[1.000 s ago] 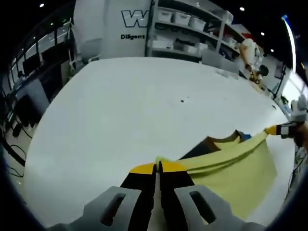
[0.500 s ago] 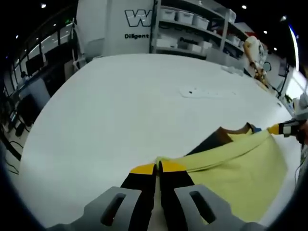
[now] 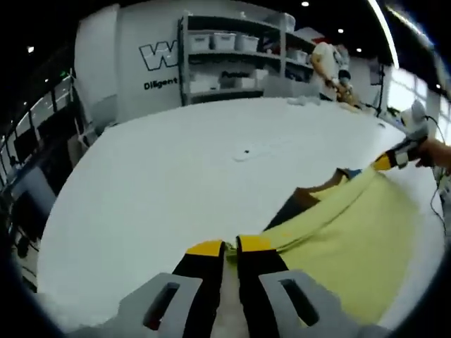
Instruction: Fold the garment on the visible template until the final outline fits inside the template.
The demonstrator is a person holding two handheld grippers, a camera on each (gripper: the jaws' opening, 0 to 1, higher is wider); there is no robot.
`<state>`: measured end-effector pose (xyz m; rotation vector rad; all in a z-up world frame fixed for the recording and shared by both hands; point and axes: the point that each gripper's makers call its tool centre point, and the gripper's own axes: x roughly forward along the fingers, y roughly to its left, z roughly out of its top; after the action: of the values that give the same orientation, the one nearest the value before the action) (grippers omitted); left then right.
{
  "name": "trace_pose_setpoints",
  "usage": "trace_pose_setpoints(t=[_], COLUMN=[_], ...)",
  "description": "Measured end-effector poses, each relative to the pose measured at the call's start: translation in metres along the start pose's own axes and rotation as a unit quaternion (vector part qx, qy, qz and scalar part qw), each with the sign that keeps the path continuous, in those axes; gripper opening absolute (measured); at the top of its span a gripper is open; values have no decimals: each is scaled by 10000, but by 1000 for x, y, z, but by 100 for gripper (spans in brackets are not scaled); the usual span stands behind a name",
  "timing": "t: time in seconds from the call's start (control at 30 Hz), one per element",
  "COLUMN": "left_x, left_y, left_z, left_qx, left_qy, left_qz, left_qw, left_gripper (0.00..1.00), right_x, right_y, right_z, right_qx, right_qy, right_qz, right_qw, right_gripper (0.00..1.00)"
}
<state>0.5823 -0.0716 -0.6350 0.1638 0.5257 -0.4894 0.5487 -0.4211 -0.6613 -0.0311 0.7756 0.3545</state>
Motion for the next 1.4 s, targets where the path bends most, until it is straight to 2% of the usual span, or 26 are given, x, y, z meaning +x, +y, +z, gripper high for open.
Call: trace_pose_setpoints(t=[0.03,0.07,0.1,0.13,0.2,0.23,0.3,0.4,0.47,0.57,0.6,0.77,0.87,0.9,1.1,1.2,1.27,1.4], left_x=[-1,-3,-5,-7,-9,-11,-11,-9,-6,-1,2,12,16,17,18,14,11,0], left_y=[-1,-3,-2,-4,-10,-13,-13,-7,-5,-1,4,7,10,15,27,28,26,19], left_z=[1,3,4,4,0,-3,-8,-15,-16,-16,-18,-18,-13,-12,-13,-14,-15,-9], left_qx=[32,246,416,779,1087,1267,1422,1766,1684,1564,1350,1077,591,330,-453,-471,-535,-829], left_qy=[-9,-21,-18,-3,95,168,287,489,518,536,582,561,458,464,485,534,549,401], left_qz=[-79,-215,-221,-332,-512,-638,-732,-636,-594,-461,-282,-121,69,220,544,532,467,298], left_qw=[10000,9995,9989,9964,9927,9897,9867,9810,9826,9852,9887,9925,9972,9981,9963,9960,9960,9953], left_gripper=[16,21,25,28,34,36,37,37,37,37,38,38,38,38,38,38,39,42], right_x=[-1,-2,-4,-5,-7,-8,-10,-11,-10,-5,-2,8,12,13,15,13,10,2], right_y=[1,2,5,5,6,10,17,20,19,19,18,12,10,7,-2,-1,1,7], right_z=[1,2,3,3,4,5,4,2,-2,-6,-7,-4,4,8,19,19,19,19], right_qx=[-47,-155,-319,-501,-838,-1096,-1279,-1637,-1836,-1760,-1706,-1601,-1276,-968,21,448,555,716], right_qy=[-9,-23,-18,-8,17,3,0,80,181,223,236,225,44,-8,-283,-340,-365,-437], right_qz=[38,107,171,195,204,249,388,419,321,295,262,99,42,-30,-200,-130,-43,76], right_qw=[10000,9998,9993,9986,9963,9937,9910,9856,9823,9837,9847,9868,9918,9953,9994,9983,9978,9964], right_gripper=[15,16,18,19,23,26,30,32,32,32,32,29,29,27,27,27,27,31])
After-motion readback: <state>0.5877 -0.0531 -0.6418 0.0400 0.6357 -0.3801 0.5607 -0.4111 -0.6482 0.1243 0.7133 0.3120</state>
